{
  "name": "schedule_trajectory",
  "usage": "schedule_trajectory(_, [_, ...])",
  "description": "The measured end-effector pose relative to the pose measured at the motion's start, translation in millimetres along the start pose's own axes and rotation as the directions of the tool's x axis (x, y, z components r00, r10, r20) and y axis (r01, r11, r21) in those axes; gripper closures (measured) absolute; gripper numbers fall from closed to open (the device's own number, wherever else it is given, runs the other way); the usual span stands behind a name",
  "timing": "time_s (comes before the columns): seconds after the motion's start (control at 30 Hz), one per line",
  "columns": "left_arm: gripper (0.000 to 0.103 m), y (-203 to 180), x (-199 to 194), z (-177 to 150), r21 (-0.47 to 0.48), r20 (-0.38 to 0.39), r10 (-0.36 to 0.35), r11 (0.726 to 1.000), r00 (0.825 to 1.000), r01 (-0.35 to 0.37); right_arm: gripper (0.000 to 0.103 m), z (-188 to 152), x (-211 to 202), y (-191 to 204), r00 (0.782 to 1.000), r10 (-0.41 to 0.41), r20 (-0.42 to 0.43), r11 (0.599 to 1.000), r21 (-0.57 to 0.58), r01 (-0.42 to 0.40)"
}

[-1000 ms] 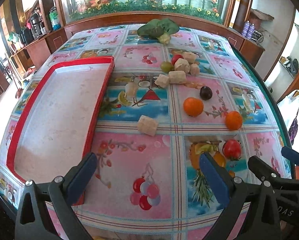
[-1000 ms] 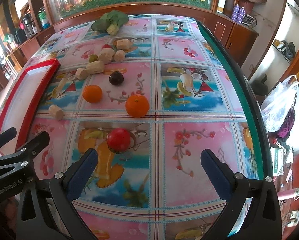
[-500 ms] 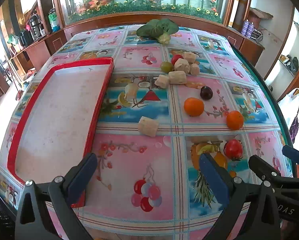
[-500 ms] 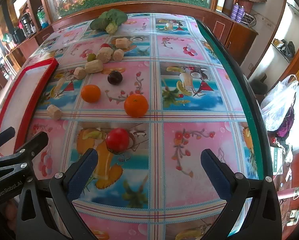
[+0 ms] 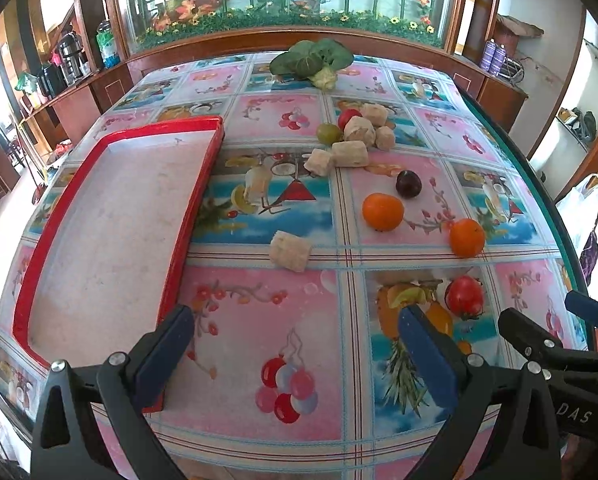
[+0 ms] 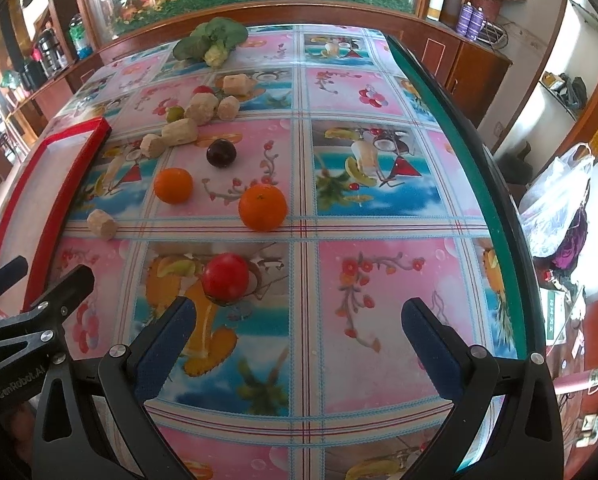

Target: Organize fruits

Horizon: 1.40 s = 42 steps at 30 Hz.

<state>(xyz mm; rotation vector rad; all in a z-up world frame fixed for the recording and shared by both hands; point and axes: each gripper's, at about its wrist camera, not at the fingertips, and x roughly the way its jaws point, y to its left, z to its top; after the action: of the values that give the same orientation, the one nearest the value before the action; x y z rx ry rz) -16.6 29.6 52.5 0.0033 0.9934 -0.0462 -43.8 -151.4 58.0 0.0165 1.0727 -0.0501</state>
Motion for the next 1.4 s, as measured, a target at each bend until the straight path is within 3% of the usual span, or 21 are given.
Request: schedule_trajectory(1.4, [0.000,-3.7,2.2,-2.2,-0.007,-0.001,-0.017,1.000,1.000,0.017,0.000,-1.3,2.7,-5.8,1.000,-0.010,-0.005,1.000,0.017,0.010])
